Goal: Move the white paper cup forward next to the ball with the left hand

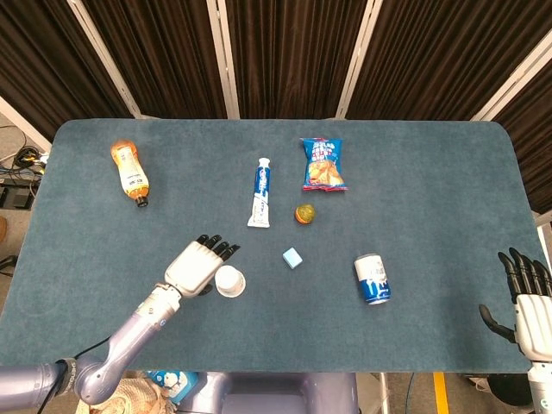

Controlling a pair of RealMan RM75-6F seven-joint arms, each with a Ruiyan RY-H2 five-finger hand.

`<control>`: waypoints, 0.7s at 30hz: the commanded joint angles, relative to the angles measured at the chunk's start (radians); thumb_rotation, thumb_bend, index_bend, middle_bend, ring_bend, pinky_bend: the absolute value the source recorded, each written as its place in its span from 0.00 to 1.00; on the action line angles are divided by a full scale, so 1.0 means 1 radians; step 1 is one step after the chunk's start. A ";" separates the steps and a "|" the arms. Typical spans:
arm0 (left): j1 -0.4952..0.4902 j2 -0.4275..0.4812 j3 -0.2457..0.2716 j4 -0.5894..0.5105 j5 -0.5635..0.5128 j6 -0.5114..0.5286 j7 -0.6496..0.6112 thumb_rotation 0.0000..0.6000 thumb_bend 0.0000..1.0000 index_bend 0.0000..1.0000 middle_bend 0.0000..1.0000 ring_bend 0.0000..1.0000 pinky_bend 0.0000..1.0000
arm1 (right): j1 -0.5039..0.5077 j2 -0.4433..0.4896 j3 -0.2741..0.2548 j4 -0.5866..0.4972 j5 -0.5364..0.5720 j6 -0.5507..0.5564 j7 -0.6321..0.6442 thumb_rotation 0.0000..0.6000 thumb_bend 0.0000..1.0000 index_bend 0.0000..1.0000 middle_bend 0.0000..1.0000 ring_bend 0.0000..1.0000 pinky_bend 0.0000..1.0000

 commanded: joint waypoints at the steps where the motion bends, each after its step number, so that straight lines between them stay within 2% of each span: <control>1: -0.016 -0.017 0.005 0.016 -0.007 -0.008 -0.006 1.00 0.20 0.15 0.25 0.16 0.27 | 0.000 0.002 0.000 -0.001 0.002 -0.002 0.003 1.00 0.31 0.00 0.00 0.00 0.04; 7: -0.050 -0.043 0.010 0.041 -0.044 -0.022 -0.008 1.00 0.23 0.20 0.30 0.20 0.29 | -0.002 0.006 0.003 -0.005 0.006 -0.002 0.013 1.00 0.31 0.00 0.00 0.00 0.03; 12: -0.067 -0.059 0.016 0.046 -0.059 -0.017 -0.016 1.00 0.25 0.33 0.45 0.33 0.38 | -0.001 0.007 0.004 -0.005 0.006 -0.003 0.016 1.00 0.31 0.00 0.00 0.00 0.04; 21: -0.080 -0.061 0.028 0.041 -0.043 0.017 -0.029 1.00 0.26 0.32 0.45 0.34 0.39 | -0.003 0.006 0.003 -0.007 0.002 0.000 0.013 1.00 0.31 0.00 0.00 0.00 0.04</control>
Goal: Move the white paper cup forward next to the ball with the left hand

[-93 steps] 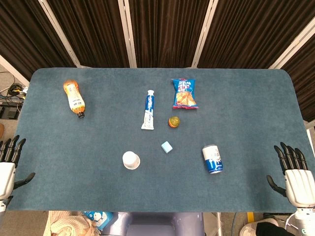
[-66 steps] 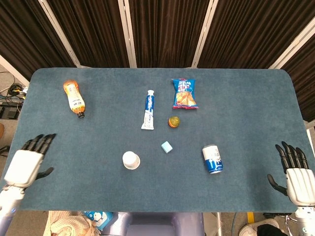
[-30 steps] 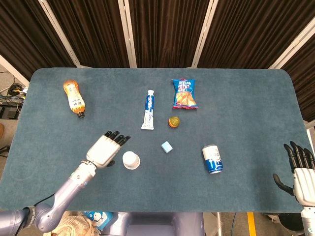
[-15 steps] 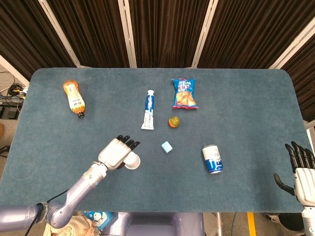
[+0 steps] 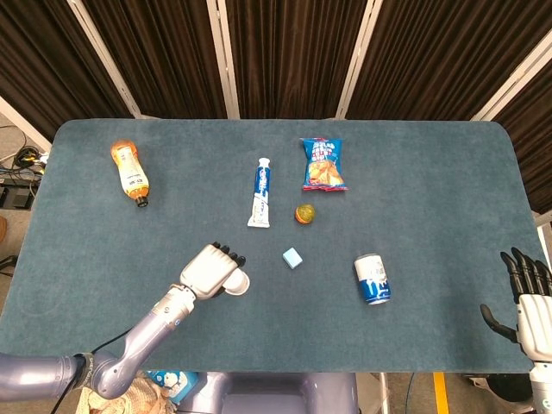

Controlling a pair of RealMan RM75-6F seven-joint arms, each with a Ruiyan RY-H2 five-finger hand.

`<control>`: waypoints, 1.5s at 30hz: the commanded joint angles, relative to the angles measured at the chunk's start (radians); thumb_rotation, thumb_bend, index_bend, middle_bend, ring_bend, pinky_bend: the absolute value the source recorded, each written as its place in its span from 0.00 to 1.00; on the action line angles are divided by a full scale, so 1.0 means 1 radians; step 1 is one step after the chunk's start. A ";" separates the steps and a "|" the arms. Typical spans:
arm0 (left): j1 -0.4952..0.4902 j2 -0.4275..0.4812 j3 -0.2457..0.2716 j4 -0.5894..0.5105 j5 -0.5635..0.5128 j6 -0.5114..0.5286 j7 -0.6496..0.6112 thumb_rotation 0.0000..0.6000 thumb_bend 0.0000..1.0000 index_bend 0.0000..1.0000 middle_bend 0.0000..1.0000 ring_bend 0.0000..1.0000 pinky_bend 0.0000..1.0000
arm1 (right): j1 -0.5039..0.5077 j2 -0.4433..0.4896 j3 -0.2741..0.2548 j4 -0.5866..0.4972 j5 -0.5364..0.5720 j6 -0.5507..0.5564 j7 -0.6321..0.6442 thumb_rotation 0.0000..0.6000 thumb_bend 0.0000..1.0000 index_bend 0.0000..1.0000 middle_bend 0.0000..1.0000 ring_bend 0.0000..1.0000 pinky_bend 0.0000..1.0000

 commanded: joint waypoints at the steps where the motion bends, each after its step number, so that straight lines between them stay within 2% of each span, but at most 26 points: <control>1: -0.003 0.005 -0.002 -0.006 0.010 0.015 -0.006 1.00 0.26 0.32 0.44 0.34 0.39 | 0.000 0.000 0.000 -0.001 0.000 0.001 0.000 1.00 0.31 0.00 0.00 0.00 0.04; 11: -0.064 0.034 -0.077 -0.020 0.000 0.028 -0.016 1.00 0.26 0.28 0.41 0.33 0.39 | 0.000 0.003 0.003 -0.003 0.009 -0.006 0.002 1.00 0.31 0.00 0.00 0.00 0.04; 15: -0.110 0.008 -0.107 0.015 -0.029 0.010 -0.005 1.00 0.26 0.28 0.41 0.32 0.38 | 0.000 0.003 0.005 -0.005 0.013 -0.008 0.004 1.00 0.31 0.00 0.00 0.00 0.04; 21: -0.185 -0.077 -0.145 0.108 -0.082 -0.018 0.004 1.00 0.26 0.28 0.41 0.32 0.38 | 0.003 0.009 0.006 -0.011 0.026 -0.023 0.017 1.00 0.31 0.00 0.00 0.00 0.03; 33: -0.300 -0.241 -0.157 0.286 -0.140 -0.041 0.018 1.00 0.26 0.28 0.41 0.32 0.38 | 0.005 0.024 0.006 -0.024 0.035 -0.041 0.051 1.00 0.31 0.00 0.00 0.00 0.03; 45: -0.331 -0.297 -0.156 0.333 -0.100 -0.021 -0.039 1.00 0.26 0.28 0.41 0.32 0.38 | 0.004 0.028 0.005 -0.028 0.035 -0.044 0.058 1.00 0.31 0.00 0.00 0.00 0.04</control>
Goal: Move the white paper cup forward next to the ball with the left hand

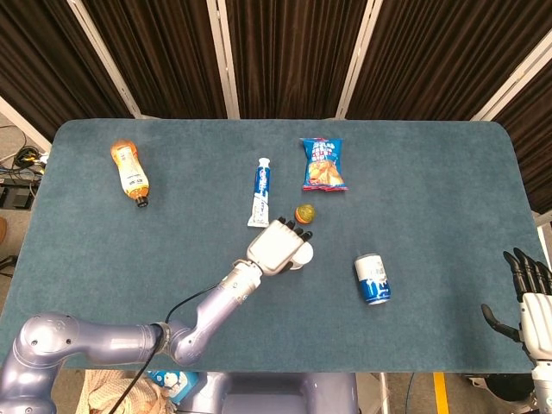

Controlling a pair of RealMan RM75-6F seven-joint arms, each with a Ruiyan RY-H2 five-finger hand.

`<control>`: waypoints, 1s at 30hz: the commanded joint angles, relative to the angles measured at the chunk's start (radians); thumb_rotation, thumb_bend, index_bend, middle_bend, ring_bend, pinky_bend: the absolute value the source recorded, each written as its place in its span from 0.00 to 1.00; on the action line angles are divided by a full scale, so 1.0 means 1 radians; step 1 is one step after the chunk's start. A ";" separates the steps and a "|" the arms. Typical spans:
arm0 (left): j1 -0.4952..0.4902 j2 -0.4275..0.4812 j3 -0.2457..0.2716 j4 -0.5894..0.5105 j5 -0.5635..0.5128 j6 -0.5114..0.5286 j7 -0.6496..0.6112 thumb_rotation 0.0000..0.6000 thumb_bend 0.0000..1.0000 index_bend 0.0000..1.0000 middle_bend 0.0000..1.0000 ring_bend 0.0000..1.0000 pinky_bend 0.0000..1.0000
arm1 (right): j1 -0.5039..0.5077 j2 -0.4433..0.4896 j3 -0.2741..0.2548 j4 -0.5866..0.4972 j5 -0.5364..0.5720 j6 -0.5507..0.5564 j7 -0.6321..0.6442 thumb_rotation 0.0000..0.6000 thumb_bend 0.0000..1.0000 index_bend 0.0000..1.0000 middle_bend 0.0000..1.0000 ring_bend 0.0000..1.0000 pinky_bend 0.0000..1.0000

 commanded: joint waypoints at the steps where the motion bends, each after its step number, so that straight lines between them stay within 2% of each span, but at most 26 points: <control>1: -0.004 -0.004 0.002 0.006 0.000 0.001 -0.005 1.00 0.26 0.28 0.41 0.32 0.38 | 0.000 0.001 0.000 -0.002 0.001 -0.002 0.001 1.00 0.31 0.00 0.00 0.00 0.04; 9: -0.012 -0.025 0.024 0.039 -0.025 -0.009 0.000 1.00 0.26 0.27 0.40 0.32 0.38 | -0.001 0.002 -0.001 -0.004 -0.001 0.000 0.002 1.00 0.31 0.00 0.00 0.00 0.04; 11: -0.012 -0.030 0.027 0.045 -0.029 -0.010 -0.003 1.00 0.25 0.26 0.36 0.28 0.35 | -0.001 0.003 0.000 -0.004 -0.002 0.001 0.005 1.00 0.31 0.00 0.00 0.00 0.04; 14: -0.014 -0.034 0.032 0.055 -0.058 -0.019 0.005 1.00 0.22 0.21 0.23 0.16 0.26 | -0.001 0.004 -0.003 -0.004 -0.002 -0.002 0.005 1.00 0.31 0.00 0.00 0.00 0.04; 16: -0.016 -0.035 0.031 0.055 -0.079 -0.020 0.015 1.00 0.20 0.16 0.18 0.11 0.20 | -0.002 0.006 -0.002 -0.003 0.000 -0.002 0.005 1.00 0.31 0.00 0.00 0.00 0.04; 20: -0.014 -0.025 0.035 0.042 -0.103 -0.002 0.042 1.00 0.17 0.12 0.14 0.08 0.15 | -0.003 0.007 -0.003 -0.004 0.006 -0.006 0.006 1.00 0.31 0.00 0.00 0.00 0.03; 25: 0.011 0.015 0.043 -0.020 -0.090 0.051 0.044 1.00 0.17 0.11 0.13 0.08 0.15 | -0.005 0.008 -0.004 -0.004 0.003 -0.002 0.004 1.00 0.31 0.00 0.00 0.00 0.04; 28: 0.049 0.064 0.056 -0.090 -0.069 0.108 0.035 1.00 0.17 0.11 0.13 0.08 0.15 | -0.007 0.008 -0.005 -0.003 0.002 -0.001 0.004 1.00 0.31 0.00 0.00 0.00 0.04; 30: 0.093 0.121 0.083 -0.161 -0.030 0.174 0.037 1.00 0.17 0.11 0.13 0.08 0.15 | -0.006 0.007 -0.006 -0.001 0.001 -0.004 0.004 1.00 0.31 0.00 0.00 0.00 0.04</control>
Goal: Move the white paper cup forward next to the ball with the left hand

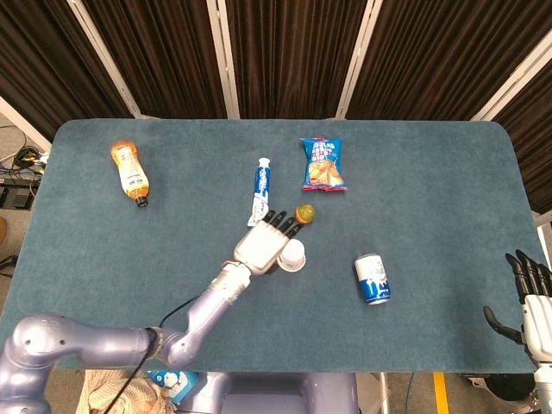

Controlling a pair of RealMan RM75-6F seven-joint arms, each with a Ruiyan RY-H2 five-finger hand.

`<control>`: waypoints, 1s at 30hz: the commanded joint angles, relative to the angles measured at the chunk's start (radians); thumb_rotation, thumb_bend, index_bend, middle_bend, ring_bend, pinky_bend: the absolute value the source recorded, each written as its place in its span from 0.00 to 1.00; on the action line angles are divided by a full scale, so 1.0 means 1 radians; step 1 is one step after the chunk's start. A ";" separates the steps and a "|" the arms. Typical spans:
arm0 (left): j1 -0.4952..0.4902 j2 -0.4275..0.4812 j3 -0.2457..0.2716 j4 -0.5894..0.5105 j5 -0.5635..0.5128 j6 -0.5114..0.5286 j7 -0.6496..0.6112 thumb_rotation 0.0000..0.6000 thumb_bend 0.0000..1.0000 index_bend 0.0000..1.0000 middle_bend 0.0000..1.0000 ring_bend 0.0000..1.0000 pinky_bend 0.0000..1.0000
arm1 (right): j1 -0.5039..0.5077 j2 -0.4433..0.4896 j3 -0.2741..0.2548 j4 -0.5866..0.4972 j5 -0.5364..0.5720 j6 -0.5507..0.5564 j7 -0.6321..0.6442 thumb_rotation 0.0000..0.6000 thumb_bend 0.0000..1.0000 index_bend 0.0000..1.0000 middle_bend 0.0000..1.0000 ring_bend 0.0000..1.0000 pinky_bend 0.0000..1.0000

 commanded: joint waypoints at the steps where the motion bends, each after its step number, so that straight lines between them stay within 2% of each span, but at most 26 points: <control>1: 0.080 0.102 0.046 -0.121 0.068 0.116 -0.002 1.00 0.17 0.11 0.13 0.08 0.15 | 0.002 0.000 -0.001 0.002 -0.002 -0.003 -0.002 1.00 0.31 0.00 0.00 0.00 0.04; 7: 0.276 0.321 0.177 -0.332 0.208 0.333 -0.075 1.00 0.17 0.10 0.11 0.08 0.15 | 0.002 -0.006 -0.002 0.011 -0.007 0.003 -0.033 1.00 0.31 0.00 0.00 0.00 0.04; 12: 0.433 0.476 0.289 -0.405 0.325 0.485 -0.173 1.00 0.17 0.09 0.11 0.08 0.15 | -0.002 -0.012 -0.003 0.010 -0.002 0.006 -0.058 1.00 0.31 0.00 0.00 0.00 0.04; 15: 0.523 0.532 0.328 -0.396 0.385 0.591 -0.237 1.00 0.17 0.09 0.11 0.07 0.15 | -0.004 -0.017 -0.005 0.006 -0.002 0.010 -0.074 1.00 0.31 0.00 0.00 0.00 0.03; 19: 0.654 0.585 0.374 -0.347 0.449 0.721 -0.365 1.00 0.12 0.04 0.05 0.03 0.13 | -0.006 -0.024 -0.003 0.005 -0.008 0.023 -0.094 1.00 0.31 0.00 0.00 0.00 0.04; 25: 0.794 0.619 0.427 -0.254 0.487 0.804 -0.492 1.00 0.08 0.00 0.00 0.00 0.05 | -0.007 -0.031 0.000 0.013 -0.013 0.033 -0.106 1.00 0.31 0.00 0.00 0.00 0.04; 30: 0.885 0.596 0.416 -0.133 0.472 0.829 -0.598 1.00 0.08 0.00 0.00 0.00 0.00 | -0.008 -0.037 0.000 0.025 -0.022 0.041 -0.101 1.00 0.31 0.00 0.00 0.00 0.04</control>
